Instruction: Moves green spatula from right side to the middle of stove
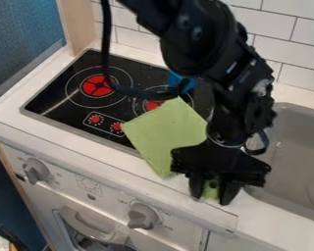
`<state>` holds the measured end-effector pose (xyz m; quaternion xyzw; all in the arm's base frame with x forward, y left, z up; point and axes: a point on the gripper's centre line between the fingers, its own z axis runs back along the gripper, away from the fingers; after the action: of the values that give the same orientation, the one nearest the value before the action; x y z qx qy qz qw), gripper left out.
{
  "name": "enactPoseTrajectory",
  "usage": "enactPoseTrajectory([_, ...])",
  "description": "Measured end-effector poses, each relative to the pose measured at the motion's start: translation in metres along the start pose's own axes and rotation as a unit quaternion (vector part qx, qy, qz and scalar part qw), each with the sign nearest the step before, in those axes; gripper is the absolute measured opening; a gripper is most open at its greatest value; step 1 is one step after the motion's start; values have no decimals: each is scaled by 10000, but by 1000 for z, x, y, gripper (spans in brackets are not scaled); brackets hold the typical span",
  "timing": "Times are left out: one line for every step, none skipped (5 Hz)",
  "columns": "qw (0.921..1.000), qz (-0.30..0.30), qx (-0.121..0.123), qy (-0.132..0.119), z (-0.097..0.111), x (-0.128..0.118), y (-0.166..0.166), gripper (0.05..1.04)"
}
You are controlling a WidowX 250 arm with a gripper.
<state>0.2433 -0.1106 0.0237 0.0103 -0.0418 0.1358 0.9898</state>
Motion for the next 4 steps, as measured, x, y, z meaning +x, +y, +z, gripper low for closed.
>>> enactPoseTrajectory([10000,52,24,79,0,-1,3,427])
enactPoseTrajectory([9992,370,-23,136,23,2,4,426])
enactPoseTrajectory([9947,977,269,-178,56,8,0,427])
enactPoseTrajectory([9891,1455,-157,-125,82,17,-8,426])
